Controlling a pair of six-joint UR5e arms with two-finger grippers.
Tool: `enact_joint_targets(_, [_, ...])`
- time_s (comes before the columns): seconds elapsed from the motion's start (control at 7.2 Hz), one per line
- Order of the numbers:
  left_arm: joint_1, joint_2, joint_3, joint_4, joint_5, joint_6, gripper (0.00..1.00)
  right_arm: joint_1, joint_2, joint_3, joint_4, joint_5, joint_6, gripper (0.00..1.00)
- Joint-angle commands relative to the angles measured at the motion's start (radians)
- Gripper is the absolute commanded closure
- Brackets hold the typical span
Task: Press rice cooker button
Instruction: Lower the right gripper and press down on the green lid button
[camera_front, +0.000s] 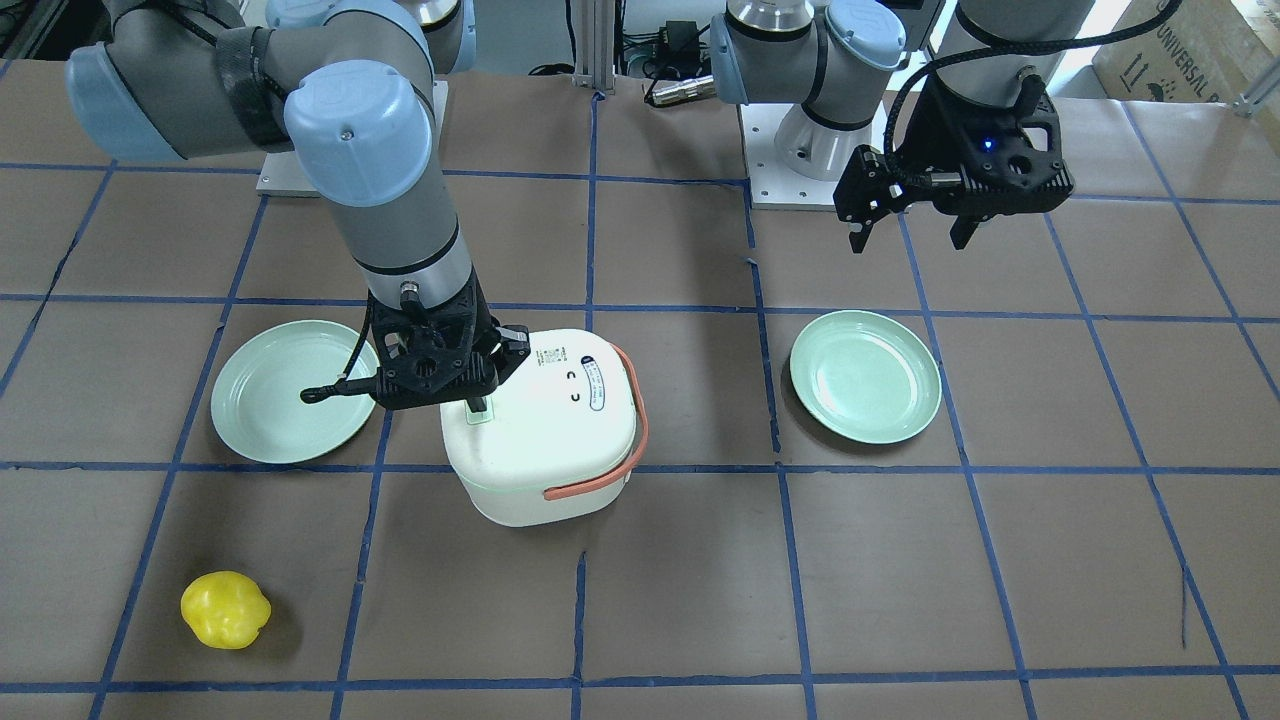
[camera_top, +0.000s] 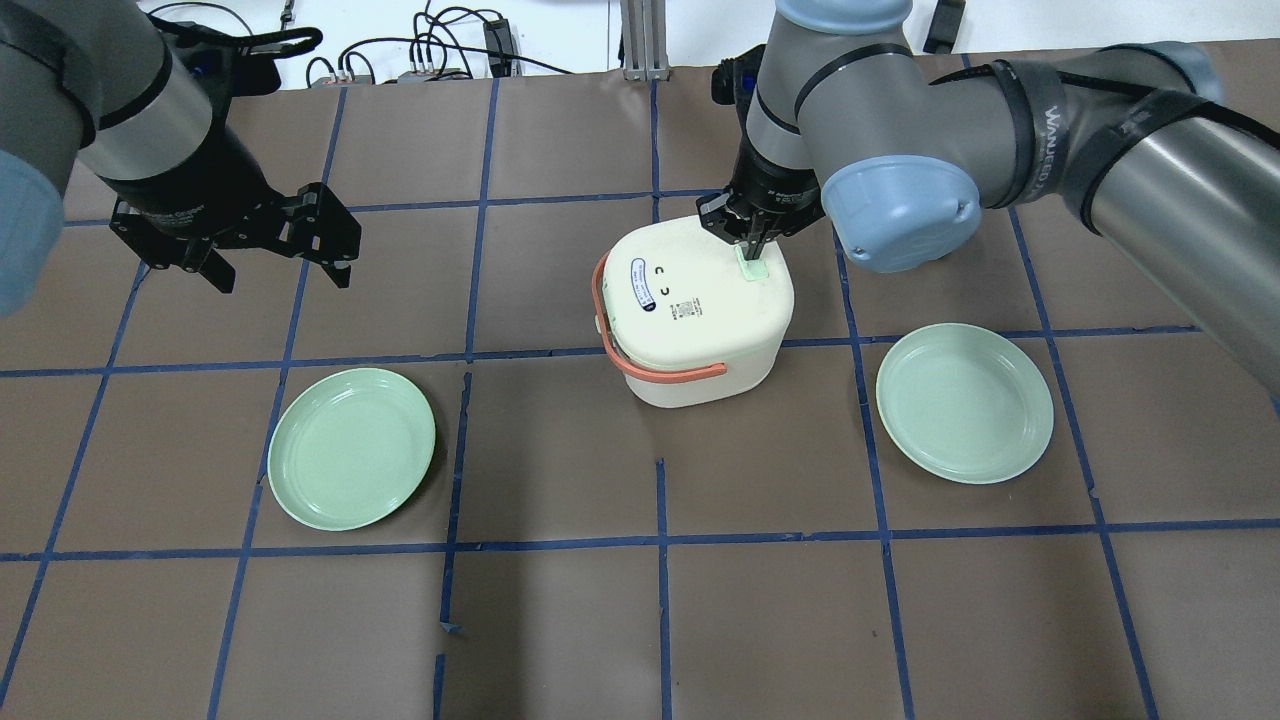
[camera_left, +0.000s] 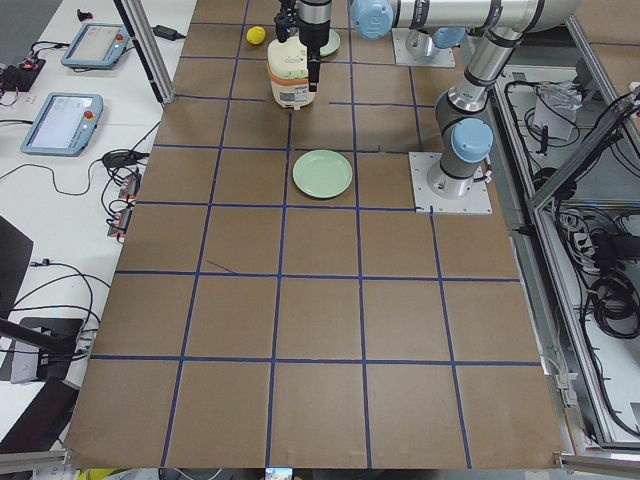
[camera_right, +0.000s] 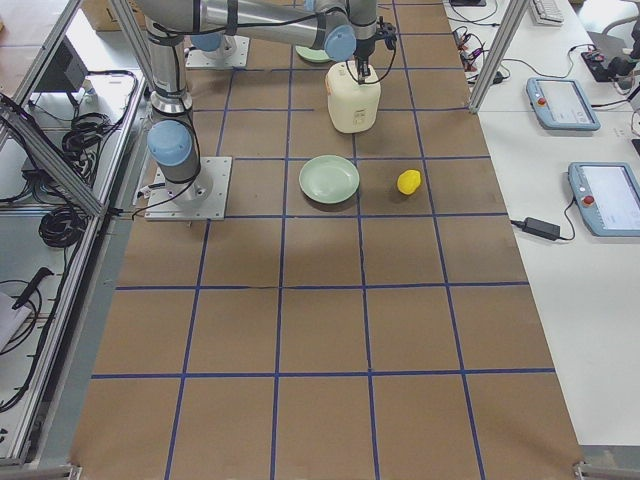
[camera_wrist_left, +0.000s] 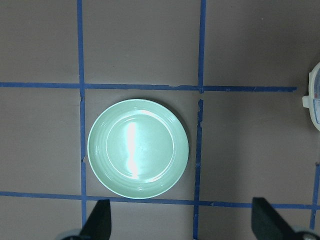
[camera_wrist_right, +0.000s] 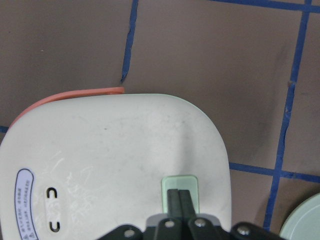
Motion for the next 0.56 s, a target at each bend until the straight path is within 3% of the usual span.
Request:
enact_joint_targets(0.0, [0.000,0.000,0.000,-0.002,0.000,0.000,0.00,-0.002,0.001,0.013,-0.003,0.001,-0.001,0.94])
enact_joint_targets(0.42, [0.000,0.000,0.000,0.000,0.000,0.000,0.00,-0.002,0.010,0.016,-0.008,0.002,-0.001,0.94])
